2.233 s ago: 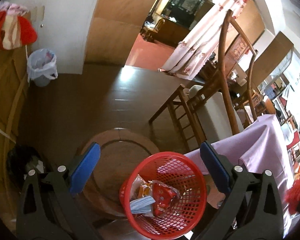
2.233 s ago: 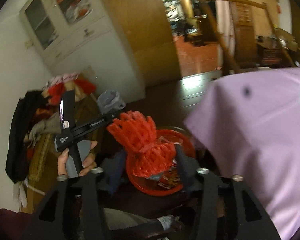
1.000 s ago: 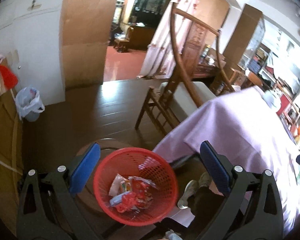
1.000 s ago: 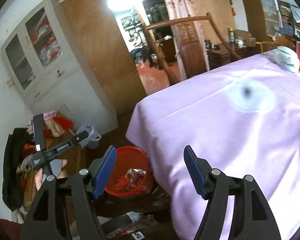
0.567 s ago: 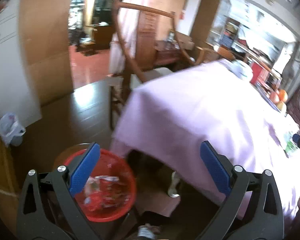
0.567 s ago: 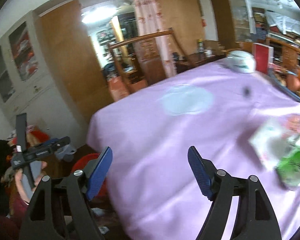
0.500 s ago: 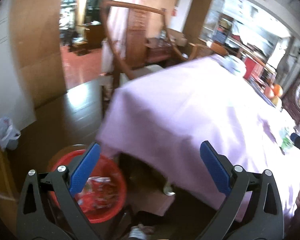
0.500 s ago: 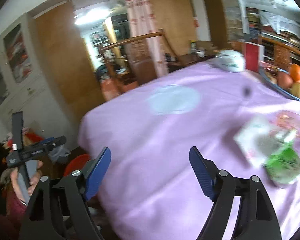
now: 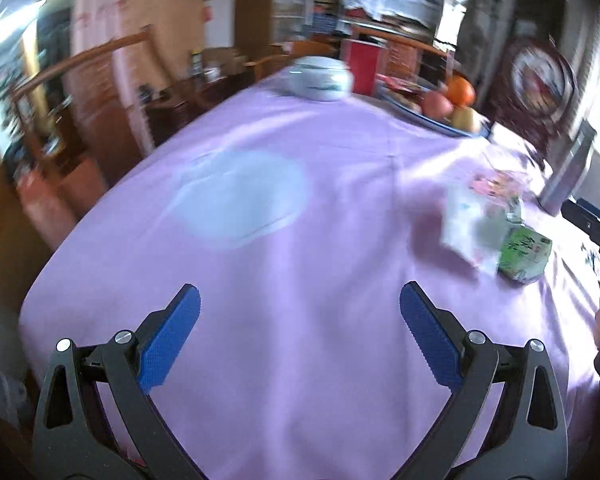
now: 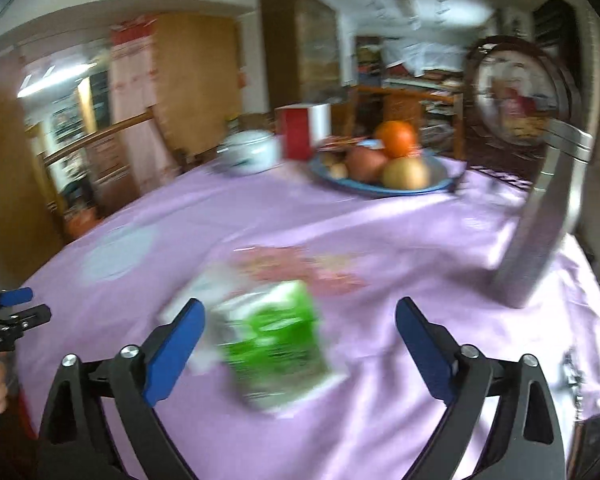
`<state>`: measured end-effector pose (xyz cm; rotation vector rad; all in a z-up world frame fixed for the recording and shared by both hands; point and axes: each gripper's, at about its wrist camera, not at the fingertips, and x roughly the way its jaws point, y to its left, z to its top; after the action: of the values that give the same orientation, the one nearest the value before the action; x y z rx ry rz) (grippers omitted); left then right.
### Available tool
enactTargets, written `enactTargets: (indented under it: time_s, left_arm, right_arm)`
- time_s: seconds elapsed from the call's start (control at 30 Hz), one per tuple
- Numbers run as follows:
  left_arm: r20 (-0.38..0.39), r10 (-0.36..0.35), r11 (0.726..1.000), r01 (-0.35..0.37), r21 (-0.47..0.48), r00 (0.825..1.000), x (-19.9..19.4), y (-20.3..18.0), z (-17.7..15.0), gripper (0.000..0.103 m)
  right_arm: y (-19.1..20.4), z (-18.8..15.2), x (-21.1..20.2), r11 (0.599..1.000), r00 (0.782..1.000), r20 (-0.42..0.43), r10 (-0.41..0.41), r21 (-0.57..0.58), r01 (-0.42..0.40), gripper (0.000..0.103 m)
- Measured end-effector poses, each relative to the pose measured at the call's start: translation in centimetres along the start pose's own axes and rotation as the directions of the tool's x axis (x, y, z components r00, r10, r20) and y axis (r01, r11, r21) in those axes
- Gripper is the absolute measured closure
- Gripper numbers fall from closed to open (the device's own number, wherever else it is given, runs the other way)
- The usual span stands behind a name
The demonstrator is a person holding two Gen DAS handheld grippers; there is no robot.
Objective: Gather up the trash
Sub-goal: 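Move both open tools back over the table toward the tissue and green packet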
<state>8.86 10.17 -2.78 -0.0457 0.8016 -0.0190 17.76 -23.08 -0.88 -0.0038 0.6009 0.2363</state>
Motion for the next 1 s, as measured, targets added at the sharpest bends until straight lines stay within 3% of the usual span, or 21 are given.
enactTargets:
  time_s: [0.13,0.3,0.5,0.53,0.57,0.6,0.63,0.7,0.73,0.87,1.0]
  left_arm:
    - [-0.033,-0.061,0.993,0.064,0.102,0.998,3.5,-5.7,2.4,0.007]
    - [-0.094,-0.118,0.972,0.134,0.192,0.989,7.8,-10.6,4.5,0.007]
    - [-0.195,-0.274,0.946,0.3,0.122,0.942,12.3,-12.1,5.9,0.008]
    - [-0.194,-0.283,0.945,0.307,0.111,0.939,12.5,-11.7,5.8,0.012]
    - [-0.192,-0.315,0.936,0.338,0.1,0.929,12.4,-11.4,5.8,0.026]
    - [-0.184,-0.36,0.921,0.38,0.086,0.915,12.2,-11.0,5.9,0.046]
    - [-0.176,-0.379,0.914,0.397,0.082,0.909,12.0,-10.8,6.0,0.053]
    - [-0.142,-0.368,0.921,0.381,0.076,0.919,11.6,-10.2,6.2,0.072]
    - [-0.125,-0.362,0.925,0.373,0.073,0.924,11.3,-10.0,6.5,0.076]
    - [0.008,-0.312,0.95,0.311,0.016,0.95,9.3,-7.4,7.6,0.077]
    - [0.029,-0.299,0.952,0.301,-0.064,0.954,9.5,-5.1,8.2,0.079]
  right_arm:
    - [-3.6,0.0,1.8,0.99,0.997,-0.072,0.029,0.138,-0.019,0.006]
    - [-5.5,-0.1,2.9,0.966,0.99,-0.104,0.091,0.25,-0.063,0.006]
    - [-4.8,-0.7,3.8,0.967,0.985,-0.148,0.087,0.25,-0.048,0.006]
    - [-4.7,-0.9,4.0,0.966,0.983,-0.158,0.098,0.254,-0.055,0.006]
    - [-4.6,-0.8,4.1,0.964,0.98,-0.166,0.108,0.257,-0.062,0.006]
    - [-4.5,-0.9,4.1,0.962,0.977,-0.174,0.12,0.263,-0.072,0.006]
    - [-4.3,-1.1,4.4,0.96,0.974,-0.183,0.135,0.269,-0.082,0.006]
    - [-4.1,-1.2,4.6,0.959,0.97,-0.197,0.146,0.271,-0.089,0.006]
    - [-3.9,-1.4,4.9,0.959,0.967,-0.206,0.149,0.267,-0.091,0.006]
    - [-3.0,-1.8,5.2,0.966,0.961,-0.23,0.155,0.24,-0.099,0.006]
    - [-1.8,-2.0,5.4,0.977,0.958,-0.248,0.143,0.189,-0.097,0.006]
